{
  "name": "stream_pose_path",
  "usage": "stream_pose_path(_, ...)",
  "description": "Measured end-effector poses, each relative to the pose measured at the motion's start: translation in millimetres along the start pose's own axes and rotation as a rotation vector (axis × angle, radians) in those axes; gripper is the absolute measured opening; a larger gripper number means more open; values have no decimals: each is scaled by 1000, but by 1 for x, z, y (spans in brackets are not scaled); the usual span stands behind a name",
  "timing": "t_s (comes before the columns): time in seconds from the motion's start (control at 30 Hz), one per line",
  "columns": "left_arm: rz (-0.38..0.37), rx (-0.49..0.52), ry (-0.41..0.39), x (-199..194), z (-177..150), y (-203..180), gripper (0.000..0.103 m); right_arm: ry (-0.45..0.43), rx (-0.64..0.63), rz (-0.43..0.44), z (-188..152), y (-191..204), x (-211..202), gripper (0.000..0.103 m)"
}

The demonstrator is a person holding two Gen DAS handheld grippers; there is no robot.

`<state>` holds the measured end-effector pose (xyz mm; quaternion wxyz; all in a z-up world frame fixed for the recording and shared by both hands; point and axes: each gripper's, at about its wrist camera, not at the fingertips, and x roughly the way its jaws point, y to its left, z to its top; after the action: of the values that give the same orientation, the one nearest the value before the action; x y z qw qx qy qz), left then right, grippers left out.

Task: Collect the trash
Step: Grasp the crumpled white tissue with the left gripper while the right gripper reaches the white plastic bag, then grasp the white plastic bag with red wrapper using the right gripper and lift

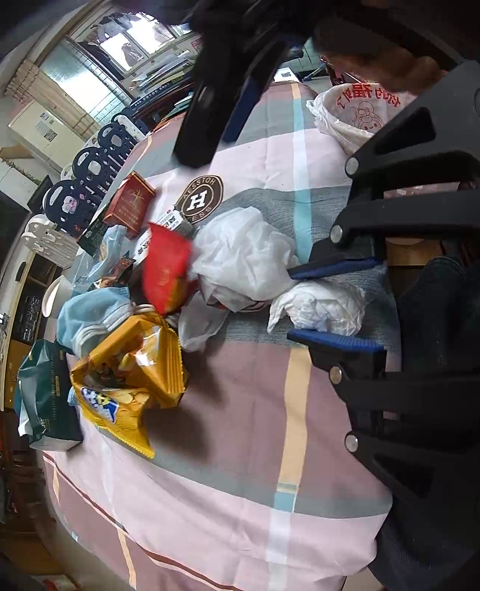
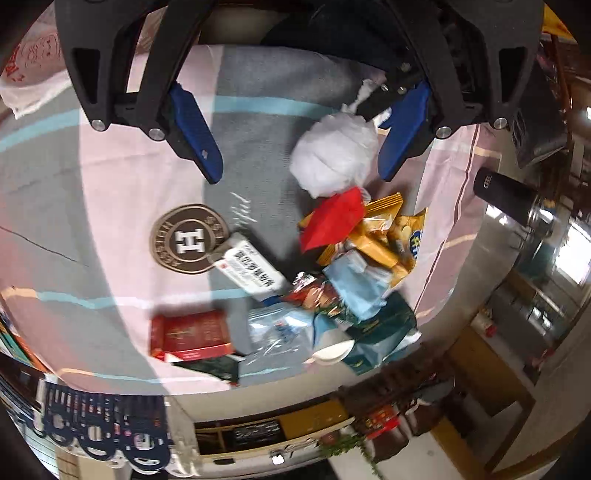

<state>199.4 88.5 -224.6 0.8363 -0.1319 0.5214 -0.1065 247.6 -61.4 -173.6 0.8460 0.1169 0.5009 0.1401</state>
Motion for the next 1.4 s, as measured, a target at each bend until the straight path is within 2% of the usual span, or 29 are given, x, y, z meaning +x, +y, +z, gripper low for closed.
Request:
stream_pose_path(0.07, 1, -5, 15, 2, -2, 2, 30, 58, -48, -57, 2, 13, 22, 84)
stream_pose_path(0.1, -3, -11, 17, 1, -4, 3, 32, 83, -64, -70, 2, 16, 31, 81)
stream_pose_path(0.17, -16, -28, 19, 2, -4, 5, 38, 120, -75, -64, -1, 16, 43, 54)
stream_pose_path(0.2, -21, -35, 21, 2, -4, 6, 39, 138, -73, -49, -3, 14, 47, 31)
stream_pose_path(0.23, -24, -41, 22, 2, -4, 6, 40, 147, -62, -34, -5, 10, 47, 21)
stream_pose_path(0.33, -21, -39, 24, 3, -5, 7, 44, 98, -35, -55, -4, -6, 33, 12)
stream_pose_path(0.47, -10, -18, 35, 6, -4, 4, 44, 41, 5, -71, -1, -36, 12, 12)
stream_pose_path(0.6, 0, -14, 42, 8, -3, 2, 44, 56, 0, -175, -8, -65, 4, 13)
stream_pose_path(0.67, 2, -10, 45, 10, -1, 2, 44, 63, 31, -199, -13, -81, 1, 28)
stream_pose_path(0.73, 7, -6, 46, 10, -2, 2, 44, 41, 63, -220, -18, -91, -6, 59)
stream_pose_path(0.8, 9, -1, 48, 11, -1, 0, 44, -20, 80, -238, -20, -94, -16, 65)
stream_pose_path(0.93, 12, 4, 52, 12, -2, 0, 44, -73, 5, -210, -14, -72, -21, 65)
stream_pose_path(1.07, 10, 1, 53, 13, -2, -1, 44, -123, -192, -206, -10, -23, -15, 65)
stream_pose_path(1.13, 8, 0, 54, 13, -2, -1, 44, -92, -258, -197, -10, -8, -3, 65)
stream_pose_path(1.2, 8, 0, 53, 13, -2, -1, 44, -41, -276, -231, -9, -6, 14, 65)
stream_pose_path(1.4, 7, 3, 59, 13, -3, 0, 45, 46, -231, -303, -24, -39, 31, 65)
